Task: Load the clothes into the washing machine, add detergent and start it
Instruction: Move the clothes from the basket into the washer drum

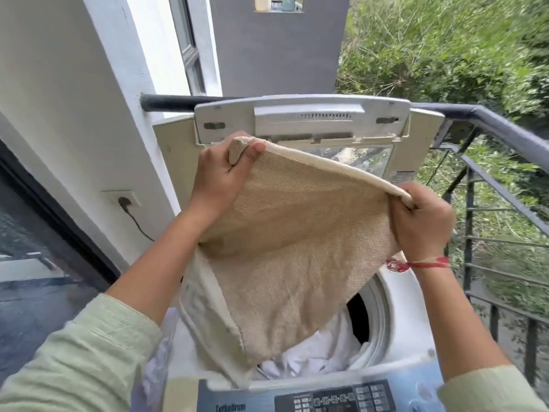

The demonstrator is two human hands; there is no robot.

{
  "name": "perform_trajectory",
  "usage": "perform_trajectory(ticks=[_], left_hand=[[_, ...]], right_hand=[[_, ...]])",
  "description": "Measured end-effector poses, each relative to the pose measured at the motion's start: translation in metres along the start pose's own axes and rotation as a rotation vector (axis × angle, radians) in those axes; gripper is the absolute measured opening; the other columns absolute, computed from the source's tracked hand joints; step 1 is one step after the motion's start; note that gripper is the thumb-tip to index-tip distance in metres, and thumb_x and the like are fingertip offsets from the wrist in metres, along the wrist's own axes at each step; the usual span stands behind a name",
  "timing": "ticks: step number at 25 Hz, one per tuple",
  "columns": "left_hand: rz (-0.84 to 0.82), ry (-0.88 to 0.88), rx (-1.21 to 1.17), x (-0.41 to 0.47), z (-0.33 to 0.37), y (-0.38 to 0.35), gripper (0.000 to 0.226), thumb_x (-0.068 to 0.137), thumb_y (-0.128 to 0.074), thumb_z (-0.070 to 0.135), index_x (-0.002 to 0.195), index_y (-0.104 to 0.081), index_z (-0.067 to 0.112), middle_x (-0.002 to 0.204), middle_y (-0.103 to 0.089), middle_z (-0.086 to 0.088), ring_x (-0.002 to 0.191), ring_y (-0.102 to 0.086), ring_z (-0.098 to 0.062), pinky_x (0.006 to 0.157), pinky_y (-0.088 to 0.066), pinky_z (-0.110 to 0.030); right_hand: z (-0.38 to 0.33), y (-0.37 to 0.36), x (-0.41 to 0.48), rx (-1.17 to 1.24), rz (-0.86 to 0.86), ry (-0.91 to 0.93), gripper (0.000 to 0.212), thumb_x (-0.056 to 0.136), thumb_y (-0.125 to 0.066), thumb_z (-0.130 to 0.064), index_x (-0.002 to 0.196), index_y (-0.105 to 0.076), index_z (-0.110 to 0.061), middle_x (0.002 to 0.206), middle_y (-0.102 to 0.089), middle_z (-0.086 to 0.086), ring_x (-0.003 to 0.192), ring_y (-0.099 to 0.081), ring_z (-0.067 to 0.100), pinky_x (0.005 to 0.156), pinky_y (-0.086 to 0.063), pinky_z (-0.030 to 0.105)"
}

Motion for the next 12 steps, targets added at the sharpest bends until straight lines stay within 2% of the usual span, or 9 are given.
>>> perform_trajectory(ticks=[3,6,8,9,11,12], left_hand=[[0.009,0.008,-0.052,0.015,0.003,-0.02,0.026,0.09,-0.055,0.04,0.079,-0.063,0.018,0.055,-0.051,0.015,0.053,-0.052,0.002,0.051,-0.035,-0.016],[-0.034,0.108,-0.055,0.025,-0.011,-0.039,0.031,0.09,-0.056,0.043,0.068,-0.058,0.021,0.051,-0.05,0.014,0.052,-0.055,-0.001,0.051,-0.044,-0.027],[-0.074,0.181,-0.048,0.02,-0.025,-0.046,0.035,0.091,-0.057,0.041,0.059,-0.051,0.027,0.046,-0.048,0.016,0.047,-0.05,0.003,0.05,-0.041,-0.025],[-0.091,0.213,-0.041,0.015,-0.032,-0.047,0.035,0.091,-0.057,0.041,0.059,-0.052,0.025,0.047,-0.047,0.015,0.046,-0.049,0.004,0.049,-0.038,-0.021],[-0.139,0.274,-0.045,0.003,-0.047,-0.046,0.04,0.089,-0.057,0.042,0.069,-0.06,0.007,0.055,-0.049,0.009,0.047,-0.05,0.005,0.049,-0.035,-0.015],[-0.17,0.307,-0.067,-0.002,-0.053,-0.045,0.045,0.087,-0.057,0.044,0.077,-0.061,0.001,0.059,-0.05,0.001,0.05,-0.049,0.003,0.05,-0.037,-0.015]], right_hand=[[0.014,0.013,0.015,-0.138,0.037,0.062,0.021,0.089,-0.06,-0.022,0.074,-0.067,-0.009,0.064,-0.064,0.009,0.053,-0.054,0.022,0.047,-0.019,0.018],[0.027,0.012,0.022,-0.156,-0.029,0.034,0.022,0.088,-0.06,-0.024,0.074,-0.066,-0.009,0.064,-0.063,0.011,0.054,-0.049,0.019,0.049,-0.024,0.021],[0.036,0.001,0.02,-0.118,-0.212,0.007,0.017,0.084,-0.064,-0.023,0.075,-0.066,-0.009,0.061,-0.061,0.011,0.054,-0.053,0.024,0.049,-0.033,0.027],[0.038,-0.004,0.017,-0.069,-0.332,-0.006,0.013,0.083,-0.067,-0.021,0.073,-0.067,-0.012,0.06,-0.06,0.01,0.055,-0.054,0.027,0.049,-0.037,0.03],[0.035,-0.011,0.01,0.097,-0.561,-0.062,0.012,0.079,-0.072,-0.019,0.072,-0.066,-0.027,0.061,-0.06,0.006,0.056,-0.054,0.021,0.052,-0.041,0.031],[0.032,-0.014,0.007,0.198,-0.679,-0.125,0.014,0.076,-0.075,-0.019,0.078,-0.067,-0.03,0.068,-0.064,0.005,0.061,-0.056,0.018,0.057,-0.046,0.031]])
Point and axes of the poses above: each hand's wrist, its own x-axis towards the middle knuckle, its own y-axis out of the back of the hand, z = x × y, the point moved 6 cm from there along x, towards the middle knuckle
